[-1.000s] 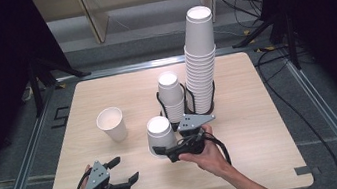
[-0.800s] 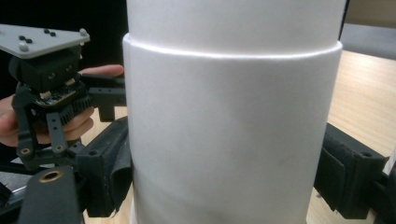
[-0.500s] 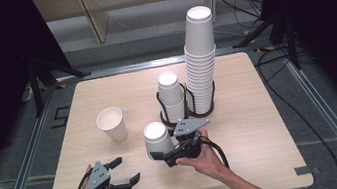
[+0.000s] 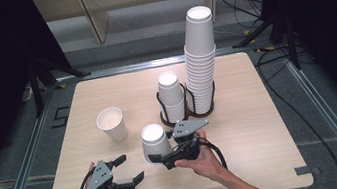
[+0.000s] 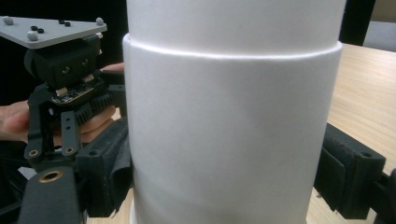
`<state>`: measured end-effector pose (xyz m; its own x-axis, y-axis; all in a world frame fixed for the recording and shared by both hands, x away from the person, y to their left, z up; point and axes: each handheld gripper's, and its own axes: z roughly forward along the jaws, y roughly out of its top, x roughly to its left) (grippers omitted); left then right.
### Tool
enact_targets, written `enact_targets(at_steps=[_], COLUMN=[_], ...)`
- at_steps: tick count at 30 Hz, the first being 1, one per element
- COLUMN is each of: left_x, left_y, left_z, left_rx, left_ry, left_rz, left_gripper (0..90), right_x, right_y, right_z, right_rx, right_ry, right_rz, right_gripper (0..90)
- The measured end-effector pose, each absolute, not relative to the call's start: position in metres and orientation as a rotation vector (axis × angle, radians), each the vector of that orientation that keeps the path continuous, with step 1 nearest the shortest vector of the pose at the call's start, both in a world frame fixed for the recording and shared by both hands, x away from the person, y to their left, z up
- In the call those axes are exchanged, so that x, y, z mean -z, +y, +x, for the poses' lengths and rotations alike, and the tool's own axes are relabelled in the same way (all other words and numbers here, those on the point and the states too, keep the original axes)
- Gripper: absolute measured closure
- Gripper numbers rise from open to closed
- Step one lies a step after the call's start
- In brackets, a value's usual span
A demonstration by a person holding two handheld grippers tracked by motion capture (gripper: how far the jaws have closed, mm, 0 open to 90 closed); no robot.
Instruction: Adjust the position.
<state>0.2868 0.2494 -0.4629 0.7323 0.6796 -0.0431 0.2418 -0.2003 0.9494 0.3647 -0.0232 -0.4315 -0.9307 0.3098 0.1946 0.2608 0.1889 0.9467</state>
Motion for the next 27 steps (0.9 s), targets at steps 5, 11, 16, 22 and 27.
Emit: enact_targets(at_steps=[5, 11, 16, 22, 27], left_x=[0.462, 0.462, 0.459, 0.459, 0.459], left_y=[0.242, 0.238, 0.238, 0.234, 0.227], left_z=[0.294, 0.297, 0.297, 0.296, 0.295], left_rx=[-0.424, -0.326, -0.304, -0.309, -0.318], left_ry=[0.694, 0.660, 0.657, 0.624, 0.614], left_rz=[1.737, 1.717, 1.723, 1.732, 1.782], left_gripper=[14.7, 14.7, 14.7, 14.7, 12.1], right_x=[0.430, 0.428, 0.429, 0.432, 0.433], right_y=[-0.024, -0.022, -0.018, -0.012, -0.007], right_z=[0.363, 0.359, 0.360, 0.358, 0.355], right_rx=[-1.905, -1.879, -1.875, -1.867, -1.876], right_ry=[2.401, 2.429, 2.413, 2.436, 2.441], right_rz=[0.579, 0.586, 0.490, 0.452, 0.442], right_gripper=[17.7, 17.7, 17.8, 17.9, 17.9])
